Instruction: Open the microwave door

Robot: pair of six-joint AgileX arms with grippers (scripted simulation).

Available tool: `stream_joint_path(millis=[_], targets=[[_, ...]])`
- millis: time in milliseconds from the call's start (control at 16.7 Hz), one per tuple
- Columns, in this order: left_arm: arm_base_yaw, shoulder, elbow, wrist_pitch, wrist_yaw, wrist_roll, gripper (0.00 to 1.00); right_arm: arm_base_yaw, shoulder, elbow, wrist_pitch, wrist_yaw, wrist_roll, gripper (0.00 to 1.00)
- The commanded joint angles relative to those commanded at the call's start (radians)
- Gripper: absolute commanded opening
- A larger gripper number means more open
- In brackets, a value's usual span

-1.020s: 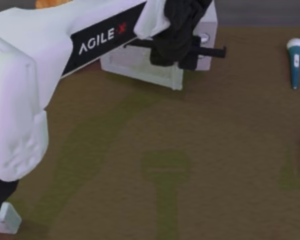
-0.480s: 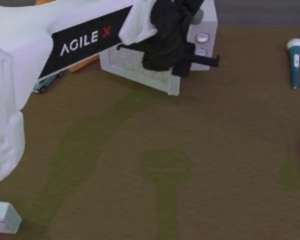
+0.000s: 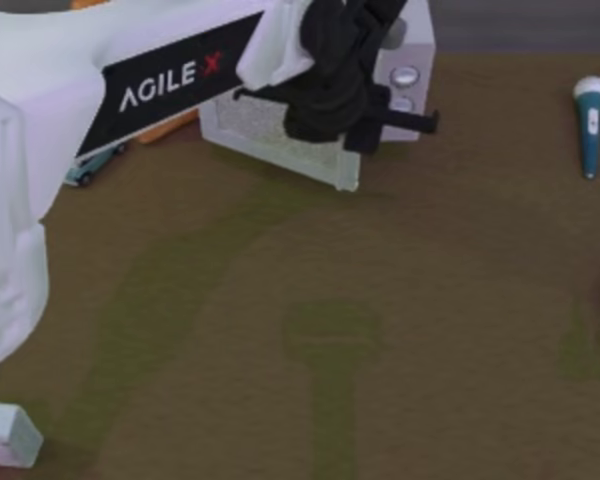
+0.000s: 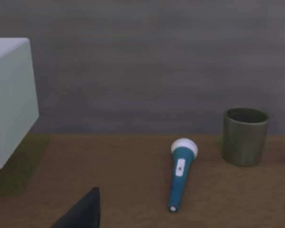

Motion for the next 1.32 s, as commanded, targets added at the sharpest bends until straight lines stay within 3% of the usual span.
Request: stream_joint_path(millis=[840,1320], targets=[[0.0,0.0,0.0,0.0,0.0,0.0,0.0,0.0,0.0,0.0,0.0,0.0,0.0,1.0],[0.018,-0.085,-0.135,0.064,0.057,0.102,0.0,0.0,0.0,0.0,0.0,0.0,0.0,1.0]])
